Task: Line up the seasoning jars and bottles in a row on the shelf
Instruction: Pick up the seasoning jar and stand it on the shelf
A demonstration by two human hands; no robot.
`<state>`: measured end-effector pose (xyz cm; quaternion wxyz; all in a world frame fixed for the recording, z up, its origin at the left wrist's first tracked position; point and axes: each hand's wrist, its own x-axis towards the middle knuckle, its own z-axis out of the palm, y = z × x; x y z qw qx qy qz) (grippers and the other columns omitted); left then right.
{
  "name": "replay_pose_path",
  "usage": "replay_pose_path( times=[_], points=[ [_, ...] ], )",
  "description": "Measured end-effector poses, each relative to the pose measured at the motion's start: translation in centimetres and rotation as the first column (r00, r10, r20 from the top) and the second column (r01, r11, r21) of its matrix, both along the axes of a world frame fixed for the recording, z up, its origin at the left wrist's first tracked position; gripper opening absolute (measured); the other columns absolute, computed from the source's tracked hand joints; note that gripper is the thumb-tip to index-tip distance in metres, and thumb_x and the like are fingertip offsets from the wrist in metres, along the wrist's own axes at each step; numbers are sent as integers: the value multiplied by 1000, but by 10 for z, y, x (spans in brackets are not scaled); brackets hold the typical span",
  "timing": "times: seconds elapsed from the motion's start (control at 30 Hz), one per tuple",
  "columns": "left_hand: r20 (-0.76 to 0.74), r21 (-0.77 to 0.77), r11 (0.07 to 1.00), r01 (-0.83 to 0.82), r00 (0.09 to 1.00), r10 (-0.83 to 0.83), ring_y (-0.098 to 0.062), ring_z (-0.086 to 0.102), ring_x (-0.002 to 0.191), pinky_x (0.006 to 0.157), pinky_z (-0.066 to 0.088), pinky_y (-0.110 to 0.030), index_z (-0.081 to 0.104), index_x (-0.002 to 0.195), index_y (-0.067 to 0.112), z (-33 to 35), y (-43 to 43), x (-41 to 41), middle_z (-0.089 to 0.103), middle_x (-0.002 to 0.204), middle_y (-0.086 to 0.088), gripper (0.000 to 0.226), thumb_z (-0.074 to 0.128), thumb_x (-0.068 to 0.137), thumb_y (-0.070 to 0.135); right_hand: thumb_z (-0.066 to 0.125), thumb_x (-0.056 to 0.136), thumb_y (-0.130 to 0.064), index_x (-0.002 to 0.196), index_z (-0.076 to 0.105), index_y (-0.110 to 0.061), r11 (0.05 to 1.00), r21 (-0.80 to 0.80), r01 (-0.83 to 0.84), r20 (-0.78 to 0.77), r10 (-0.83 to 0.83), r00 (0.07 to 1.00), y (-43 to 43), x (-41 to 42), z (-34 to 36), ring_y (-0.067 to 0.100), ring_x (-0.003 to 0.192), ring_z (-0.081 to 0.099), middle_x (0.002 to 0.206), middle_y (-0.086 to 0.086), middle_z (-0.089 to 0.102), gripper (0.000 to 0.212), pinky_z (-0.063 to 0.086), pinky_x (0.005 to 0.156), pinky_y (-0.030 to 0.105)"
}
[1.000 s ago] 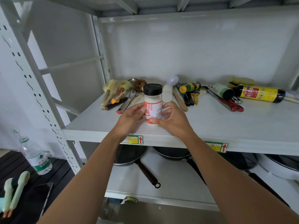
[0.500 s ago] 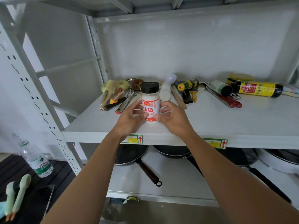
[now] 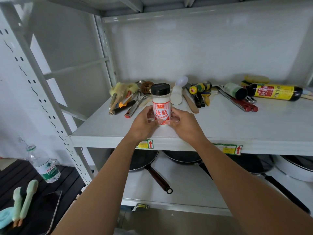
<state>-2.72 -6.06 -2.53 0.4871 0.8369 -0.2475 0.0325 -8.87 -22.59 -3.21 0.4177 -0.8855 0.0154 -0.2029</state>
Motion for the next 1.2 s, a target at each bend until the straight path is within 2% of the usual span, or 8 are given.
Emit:
replay_pose_path(
  times=[0.23,0.4,0.57,0.7,0.83,0.97,1.07,1.2],
  points=[
    [-27,1,1000,-12,1000,12,-7,57,116,99,47,-25,50,148,22,1,4,-1,61,130,12,66,80,90,31,73,92,-23,151,49,-23,998,41,-37,-30,38,999,-1,-4,4,15,129,60,144,-2,61,64,43,114,45],
    [-75,-6,1000,4,997,-4,-6,59,113,93,46,-19,51,146,23,6,7,-4,62,128,13,67,83,88,34,77,89,-27,148,53,-21,1000,31,-3,-6,4,1000,3,-10,8,15,120,65,138,-1,66,64,47,110,41],
    [-223,-173,985,-17,974,-22,-3,61,115,110,46,-35,52,148,19,12,15,-6,64,131,9,59,72,96,38,78,88,-16,149,49,-22,999,38,17,19,-18,1000,-5,-12,7,14,115,66,135,2,66,68,54,103,42],
    [-214,-186,982,-31,977,-10,1,60,110,99,47,-21,52,147,18,10,17,-4,64,128,9,54,70,98,30,73,91,-9,150,48,-26,997,35,65,-17,-65,998,-18,-5,20,14,119,61,139,0,60,67,52,104,40],
    [-126,-91,996,-9,992,-3,-6,58,121,106,44,-27,49,148,21,5,12,-4,61,141,6,60,74,95,32,71,89,-6,148,50,-25,964,-245,108,2,-111,994,-39,32,45,23,131,53,145,5,54,65,47,108,38],
    [31,23,1000,-2,1000,2,-2,49,123,102,37,-23,44,151,24,0,7,-8,56,148,7,66,75,94,32,73,83,-11,152,43,-24,759,-641,110,-35,-172,985,-45,80,65,38,132,47,148,14,45,76,49,102,48],
    [85,23,999,-24,996,22,-8,50,134,106,40,-25,40,154,26,-5,8,-3,53,152,6,75,79,90,36,70,83,-4,155,35,-18,649,-760,42,-124,-209,970,-43,104,67,44,130,46,153,18,34,82,51,98,49],
    [72,41,997,-68,995,65,-11,50,136,102,43,-25,37,155,33,-12,3,5,50,153,10,90,84,80,50,57,96,-9,155,29,-14,582,-812,41,-101,-210,972,-49,119,51,42,124,53,147,18,44,66,53,93,48]
  ],
)
